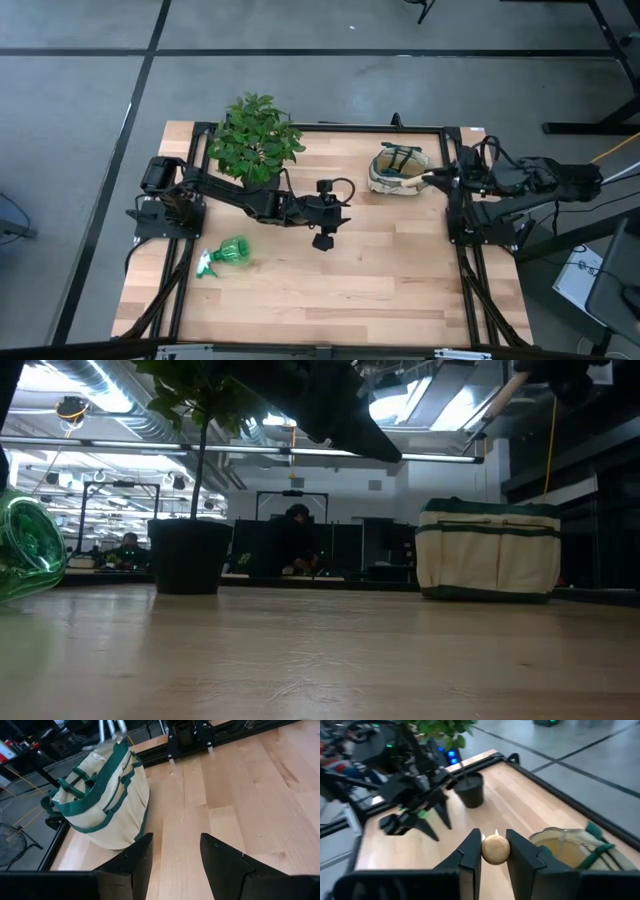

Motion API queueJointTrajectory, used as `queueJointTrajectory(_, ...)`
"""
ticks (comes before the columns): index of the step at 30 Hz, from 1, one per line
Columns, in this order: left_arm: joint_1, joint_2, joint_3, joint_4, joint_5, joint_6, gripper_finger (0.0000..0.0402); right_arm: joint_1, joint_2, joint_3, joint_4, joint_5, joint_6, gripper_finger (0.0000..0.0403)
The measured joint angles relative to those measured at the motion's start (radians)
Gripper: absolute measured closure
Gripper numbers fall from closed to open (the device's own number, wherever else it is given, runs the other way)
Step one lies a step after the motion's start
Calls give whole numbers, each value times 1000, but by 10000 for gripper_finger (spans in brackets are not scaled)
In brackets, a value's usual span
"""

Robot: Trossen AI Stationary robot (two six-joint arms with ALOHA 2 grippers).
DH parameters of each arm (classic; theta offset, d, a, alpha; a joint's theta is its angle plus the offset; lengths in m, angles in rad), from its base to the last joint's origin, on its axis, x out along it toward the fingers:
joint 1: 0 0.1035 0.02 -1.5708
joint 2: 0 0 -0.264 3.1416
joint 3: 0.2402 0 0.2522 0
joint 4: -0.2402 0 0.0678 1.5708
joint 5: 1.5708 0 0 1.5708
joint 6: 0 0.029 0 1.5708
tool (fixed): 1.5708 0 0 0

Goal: Pick & Place Garden tools in Gardening bag
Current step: Put the brown hand rake into the white gardening bag

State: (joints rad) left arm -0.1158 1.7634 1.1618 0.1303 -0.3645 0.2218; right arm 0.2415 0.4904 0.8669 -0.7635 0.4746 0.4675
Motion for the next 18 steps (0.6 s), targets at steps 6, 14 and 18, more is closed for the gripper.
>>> queueJointTrajectory(6, 0, 0, 0, 0, 0, 0, 244, 0, -64, 0, -47, -34, 18, 337)
queueJointTrajectory(14, 0, 0, 0, 0, 0, 0, 244, 0, -101, 0, -203, -84, 109, 337)
queueJointTrajectory(18, 0, 0, 0, 0, 0, 0, 245, 0, -102, 0, -206, -84, 98, 337)
